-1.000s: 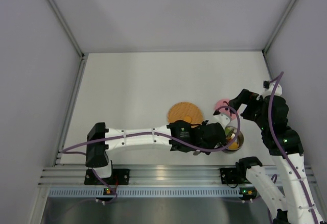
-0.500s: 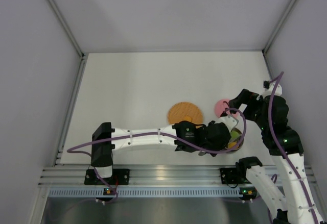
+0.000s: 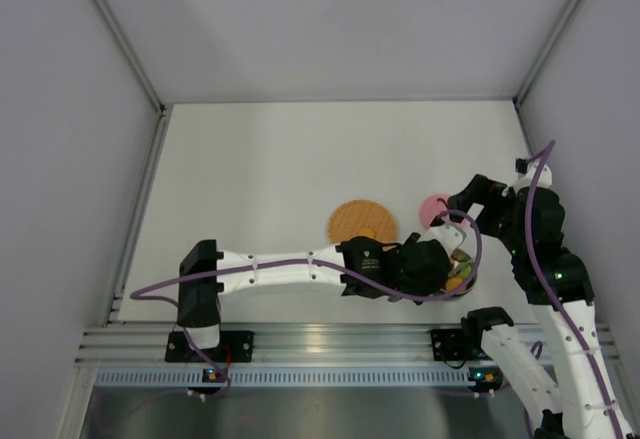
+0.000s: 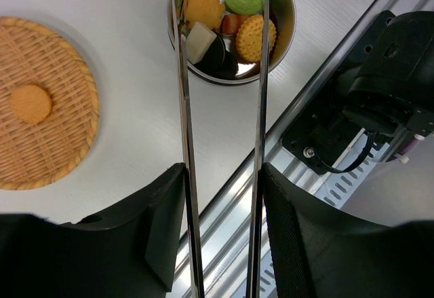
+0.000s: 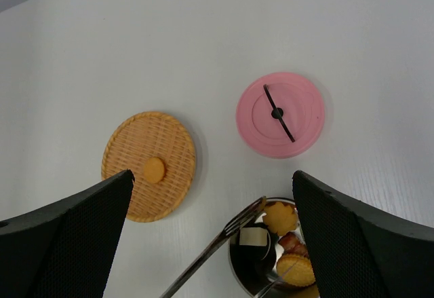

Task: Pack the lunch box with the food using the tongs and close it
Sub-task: Place the fake food in the packing box, then pick up the fake food from the plate.

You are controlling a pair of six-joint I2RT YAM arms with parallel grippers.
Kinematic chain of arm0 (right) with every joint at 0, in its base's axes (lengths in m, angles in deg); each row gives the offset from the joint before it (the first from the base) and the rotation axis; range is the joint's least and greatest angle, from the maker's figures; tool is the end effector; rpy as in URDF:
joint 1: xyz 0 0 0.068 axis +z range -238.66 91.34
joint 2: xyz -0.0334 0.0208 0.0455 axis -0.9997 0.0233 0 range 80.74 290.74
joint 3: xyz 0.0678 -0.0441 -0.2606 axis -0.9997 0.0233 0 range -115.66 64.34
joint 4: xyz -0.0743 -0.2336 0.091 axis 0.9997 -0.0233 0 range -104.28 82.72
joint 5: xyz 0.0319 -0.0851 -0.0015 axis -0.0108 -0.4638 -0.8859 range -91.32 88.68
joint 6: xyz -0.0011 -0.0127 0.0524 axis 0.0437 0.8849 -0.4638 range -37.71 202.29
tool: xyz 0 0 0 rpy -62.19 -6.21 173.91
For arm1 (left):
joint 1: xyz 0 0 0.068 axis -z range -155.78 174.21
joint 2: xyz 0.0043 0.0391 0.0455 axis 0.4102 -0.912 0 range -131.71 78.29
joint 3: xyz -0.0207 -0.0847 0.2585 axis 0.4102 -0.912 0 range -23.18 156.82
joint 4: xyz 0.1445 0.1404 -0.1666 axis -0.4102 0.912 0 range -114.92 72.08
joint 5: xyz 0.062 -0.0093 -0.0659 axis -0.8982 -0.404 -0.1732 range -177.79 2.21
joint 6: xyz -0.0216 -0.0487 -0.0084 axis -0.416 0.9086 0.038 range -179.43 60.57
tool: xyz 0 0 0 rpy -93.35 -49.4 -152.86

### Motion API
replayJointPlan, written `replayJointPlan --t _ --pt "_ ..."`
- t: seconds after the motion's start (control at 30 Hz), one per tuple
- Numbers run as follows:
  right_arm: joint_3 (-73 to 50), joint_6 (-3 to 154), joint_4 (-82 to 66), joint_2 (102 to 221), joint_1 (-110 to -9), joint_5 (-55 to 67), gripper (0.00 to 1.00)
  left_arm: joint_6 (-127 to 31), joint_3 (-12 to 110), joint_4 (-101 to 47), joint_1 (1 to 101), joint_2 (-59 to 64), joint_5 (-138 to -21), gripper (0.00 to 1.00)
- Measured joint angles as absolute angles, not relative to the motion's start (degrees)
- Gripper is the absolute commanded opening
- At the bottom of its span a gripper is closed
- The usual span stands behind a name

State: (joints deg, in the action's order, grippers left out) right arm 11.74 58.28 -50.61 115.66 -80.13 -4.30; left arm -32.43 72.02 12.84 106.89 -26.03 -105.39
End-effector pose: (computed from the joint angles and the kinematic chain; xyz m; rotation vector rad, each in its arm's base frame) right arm 0.1164 0.0156 0.3488 0.3065 2.0081 0.3074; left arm 0.0630 -0.4057 0.3110 0.9946 2.1992 -0.5633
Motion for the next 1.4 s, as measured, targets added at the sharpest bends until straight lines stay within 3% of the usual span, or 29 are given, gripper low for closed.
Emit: replayJointPlan --t 0.3,0.57,1.4 --pt "11.74 58.28 -50.61 115.66 -80.13 -4.28 1.00 -29.54 64.67 13.80 104.62 -15.40 -111.95 0.54" --pt "11.74 58.26 -50.59 115.66 -80.13 -4.28 0.99 -24.19 53.46 16.75 94.78 -5.02 -114.60 0.55" --pt "11.74 58.26 -50.61 115.64 -80.13 -4.26 0.99 -23.38 47.30 16.36 93.29 -10.40 -109.11 0.53"
